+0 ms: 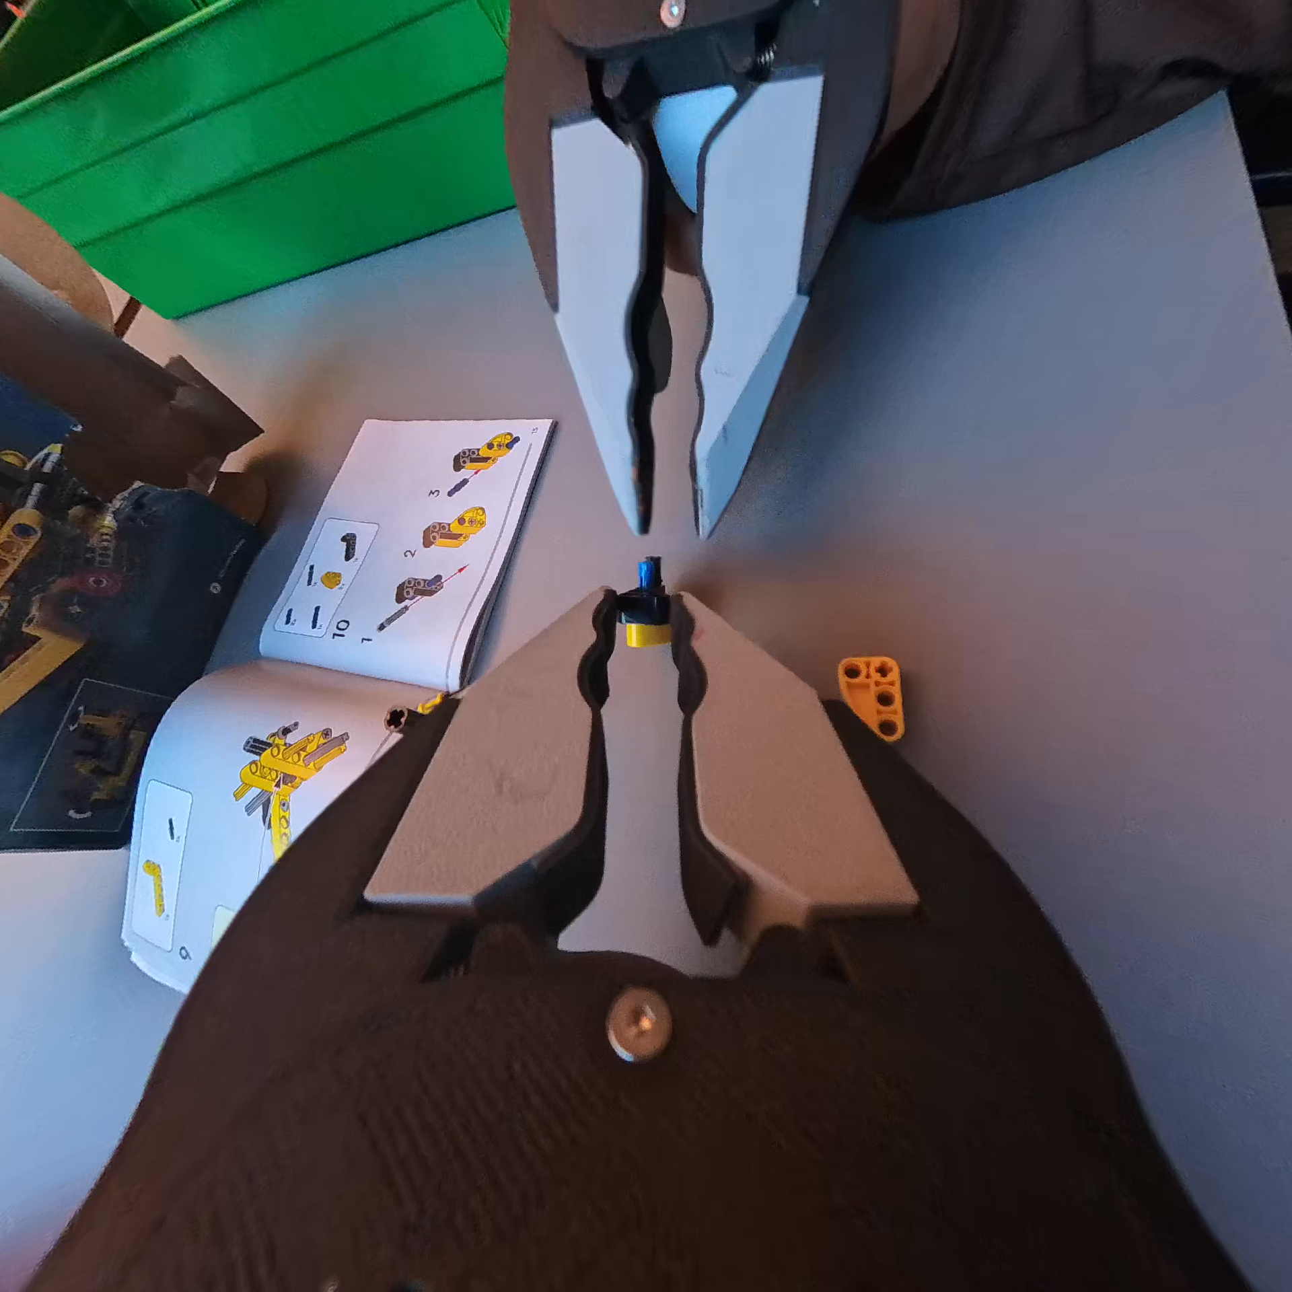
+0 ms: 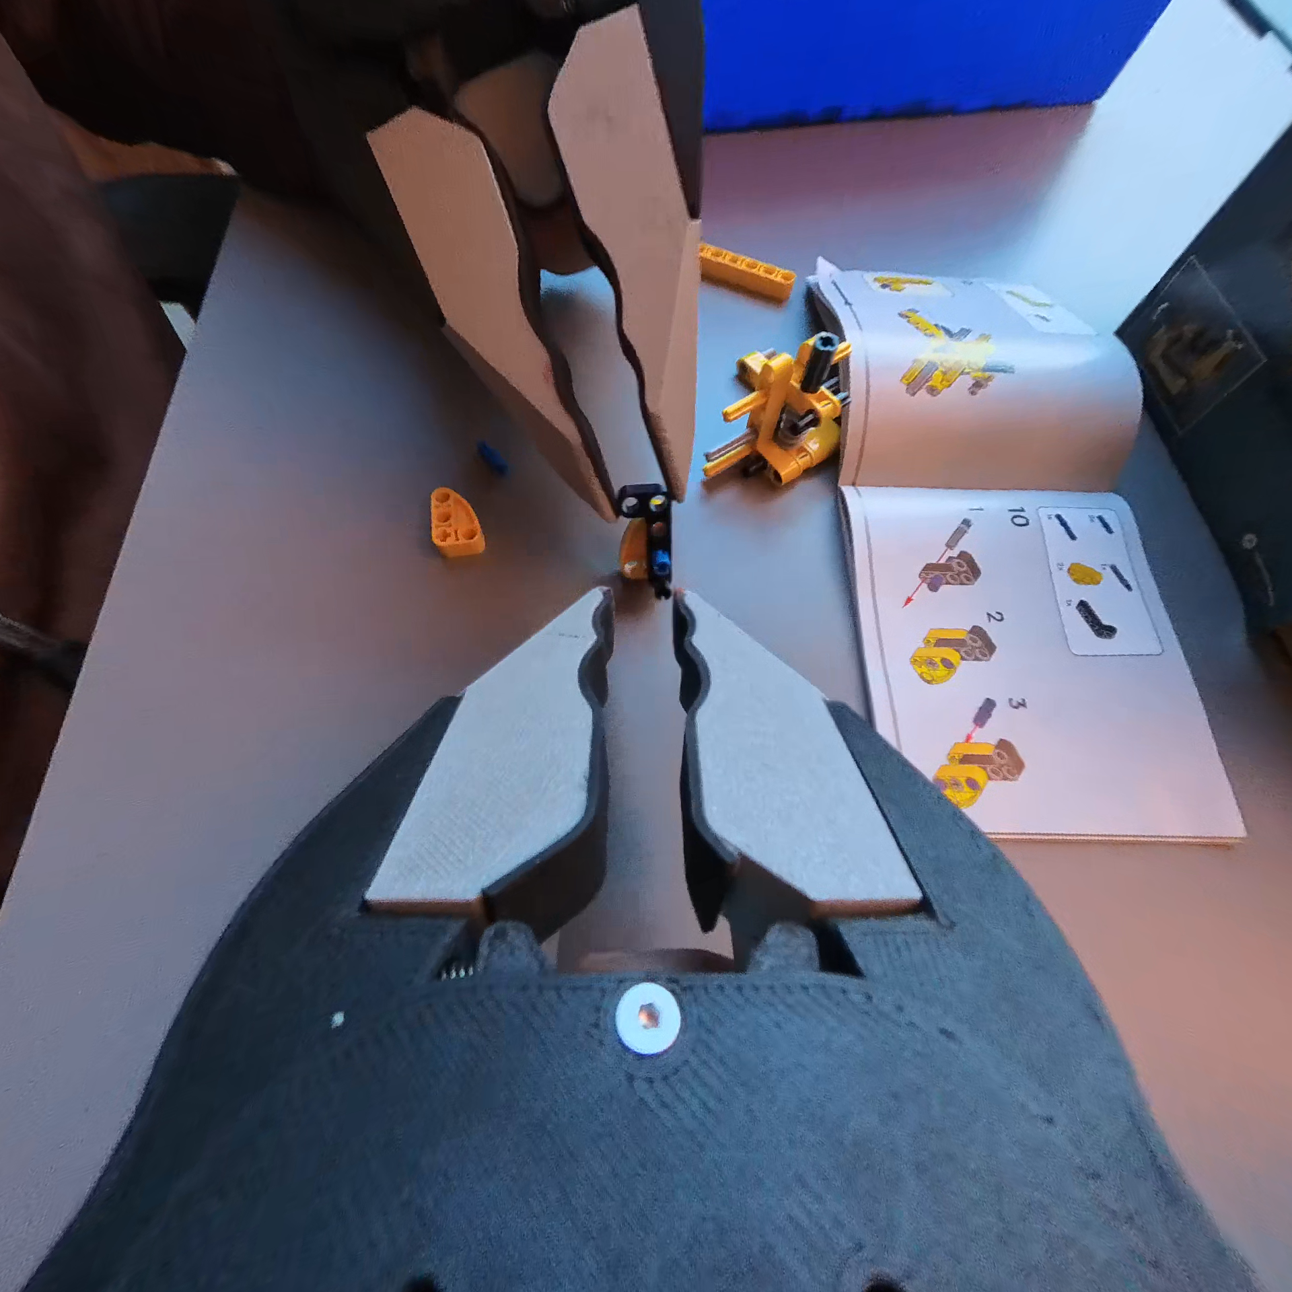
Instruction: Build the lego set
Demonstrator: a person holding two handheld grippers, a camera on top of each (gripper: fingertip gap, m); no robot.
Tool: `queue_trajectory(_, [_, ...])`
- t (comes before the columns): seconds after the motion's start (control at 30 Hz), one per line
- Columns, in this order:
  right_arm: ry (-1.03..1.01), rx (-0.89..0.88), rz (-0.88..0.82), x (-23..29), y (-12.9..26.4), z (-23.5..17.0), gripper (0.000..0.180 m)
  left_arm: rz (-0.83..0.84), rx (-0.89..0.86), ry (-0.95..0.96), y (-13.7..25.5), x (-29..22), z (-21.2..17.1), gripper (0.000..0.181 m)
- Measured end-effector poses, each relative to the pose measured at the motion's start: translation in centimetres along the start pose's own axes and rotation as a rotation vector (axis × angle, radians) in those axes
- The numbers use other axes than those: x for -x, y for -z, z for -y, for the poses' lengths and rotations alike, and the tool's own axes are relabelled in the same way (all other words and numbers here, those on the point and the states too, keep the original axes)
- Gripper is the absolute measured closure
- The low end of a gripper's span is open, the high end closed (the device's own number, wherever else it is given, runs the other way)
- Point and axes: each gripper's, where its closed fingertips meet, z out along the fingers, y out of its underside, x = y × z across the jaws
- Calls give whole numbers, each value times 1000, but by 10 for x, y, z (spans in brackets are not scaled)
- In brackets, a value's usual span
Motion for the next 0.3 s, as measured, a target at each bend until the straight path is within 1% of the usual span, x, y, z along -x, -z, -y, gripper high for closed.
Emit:
queue_trajectory(0.03, [8,17,-2,1,-2,-2,169,4,0,-1,0,0,0,169])
queue_trajectory(0.13, [8,69,-17,-1,-8,-8,169,4,-7,7,-1,-1,3,169])
queue_trajectory(0.3, [-20,92,-53,-8,-14,-7,172,8,2,33,-5,-3,4,169])
